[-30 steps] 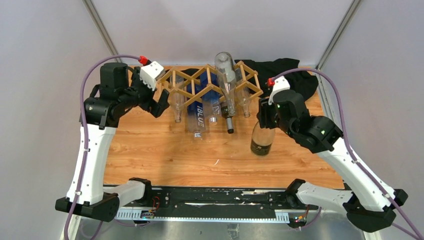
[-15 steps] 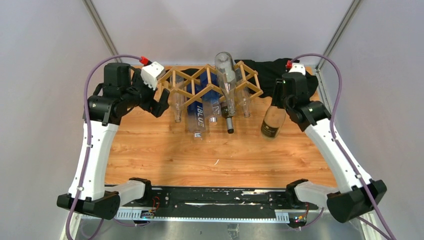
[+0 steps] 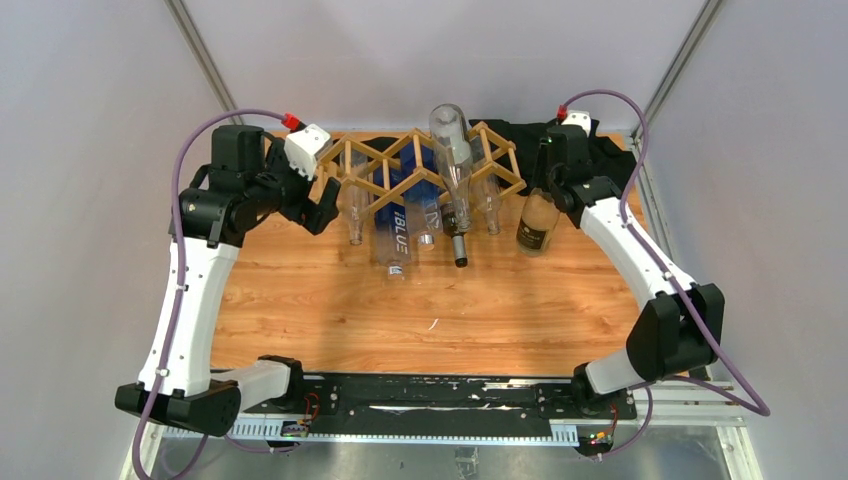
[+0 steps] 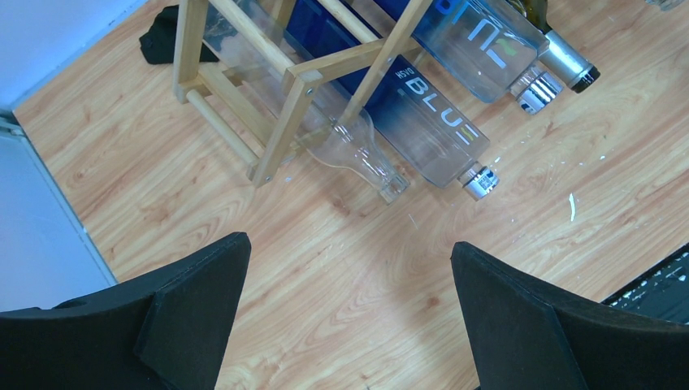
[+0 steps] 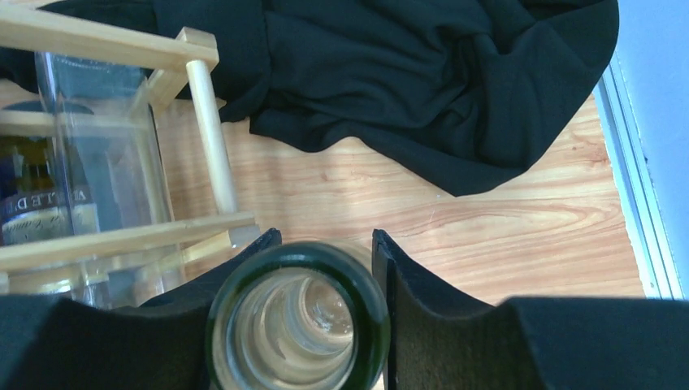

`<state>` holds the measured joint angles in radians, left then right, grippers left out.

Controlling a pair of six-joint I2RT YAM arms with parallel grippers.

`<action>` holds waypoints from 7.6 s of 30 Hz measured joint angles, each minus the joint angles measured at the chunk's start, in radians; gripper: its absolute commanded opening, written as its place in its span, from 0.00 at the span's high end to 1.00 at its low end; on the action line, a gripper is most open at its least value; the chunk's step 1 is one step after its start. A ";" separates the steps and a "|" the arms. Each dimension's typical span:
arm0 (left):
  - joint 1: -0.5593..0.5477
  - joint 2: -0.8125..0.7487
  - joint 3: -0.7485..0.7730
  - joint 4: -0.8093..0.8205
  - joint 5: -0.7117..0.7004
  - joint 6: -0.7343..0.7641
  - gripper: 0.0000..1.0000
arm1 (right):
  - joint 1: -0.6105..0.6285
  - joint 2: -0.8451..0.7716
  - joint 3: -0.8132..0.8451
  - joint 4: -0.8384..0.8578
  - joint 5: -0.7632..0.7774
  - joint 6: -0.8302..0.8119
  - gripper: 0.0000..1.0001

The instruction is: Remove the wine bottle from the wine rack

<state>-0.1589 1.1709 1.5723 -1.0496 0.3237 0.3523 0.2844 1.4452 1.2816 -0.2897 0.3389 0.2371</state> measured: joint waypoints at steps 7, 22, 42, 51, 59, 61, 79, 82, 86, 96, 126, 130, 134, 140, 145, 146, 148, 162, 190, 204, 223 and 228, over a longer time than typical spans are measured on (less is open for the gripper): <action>0.000 0.008 0.000 0.000 0.005 0.000 0.00 | -0.013 0.024 -0.002 0.077 -0.003 -0.001 1.00; 0.000 0.012 0.000 0.000 0.027 -0.002 0.00 | -0.012 0.001 -0.022 0.130 -0.030 -0.038 0.10; 0.000 0.013 0.000 0.000 0.050 -0.012 0.00 | 0.311 -0.172 0.249 -0.042 0.035 0.004 0.05; 0.000 0.013 0.000 0.000 0.050 -0.008 0.00 | 0.405 0.051 0.281 -0.159 -0.058 0.097 0.05; 0.000 0.000 -0.023 0.000 0.055 0.015 0.00 | 0.407 0.163 0.280 -0.199 -0.103 0.143 0.08; 0.000 -0.008 -0.036 0.000 0.061 0.022 0.00 | 0.407 0.178 0.280 -0.200 -0.106 0.150 0.09; 0.000 -0.023 -0.048 -0.001 0.068 0.038 0.00 | 0.373 0.264 0.281 -0.175 -0.193 0.204 0.39; 0.000 -0.023 -0.049 -0.001 0.072 0.038 0.00 | 0.368 0.264 0.279 -0.176 -0.197 0.211 0.52; 0.000 -0.024 -0.049 -0.001 0.076 0.038 0.00 | 0.363 0.263 0.276 -0.174 -0.205 0.219 0.80; 0.000 -0.059 -0.126 -0.001 0.092 0.107 0.00 | 0.362 0.225 0.240 -0.160 -0.229 0.219 1.00; 0.000 -0.309 -0.324 0.107 0.298 0.407 0.00 | 0.465 -0.097 0.148 -0.235 -0.468 0.266 1.00; 0.000 -0.394 -0.381 0.128 0.302 0.534 0.00 | 0.539 -0.085 0.158 -0.264 -0.496 0.264 1.00; 0.000 -0.446 -0.417 0.146 0.301 0.668 0.00 | 0.617 -0.037 0.196 -0.273 -0.505 0.254 1.00; 0.000 -0.513 -0.507 0.159 0.305 0.843 0.00 | 0.727 0.030 0.218 -0.275 -0.525 0.228 1.00; 0.000 -0.556 -0.555 0.159 0.313 0.983 0.00 | 0.784 0.056 0.229 -0.291 -0.565 0.212 1.00; 0.000 -0.563 -0.562 0.159 0.313 1.006 0.00 | 0.792 0.056 0.229 -0.292 -0.575 0.211 1.00; 0.000 -0.576 -0.578 0.159 0.313 1.052 0.00 | 0.804 0.056 0.229 -0.291 -0.594 0.208 1.00; 0.000 -0.668 -0.748 0.175 0.290 1.348 0.00 | 0.857 0.060 0.235 -0.343 -0.682 0.166 1.00; 0.000 -0.734 -0.887 0.410 0.214 1.053 1.00 | 0.875 0.037 0.282 -0.283 -0.711 0.081 0.08; 0.000 -0.763 -0.896 0.498 0.224 0.789 1.00 | 0.832 -0.056 0.401 -0.220 -0.652 0.058 0.04; 0.000 -0.717 -0.864 0.522 0.215 0.329 1.00 | 0.815 -0.252 0.454 -0.241 -0.381 -0.022 0.02; 0.000 -0.679 -0.811 0.516 0.279 0.182 1.00 | 0.815 -0.254 0.411 -0.181 -0.385 -0.022 0.04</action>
<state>-0.1593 0.4923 0.7612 -0.5335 0.6025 0.5339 1.0992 1.1908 1.6928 -0.4709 -0.0463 0.2153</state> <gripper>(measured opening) 0.889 0.971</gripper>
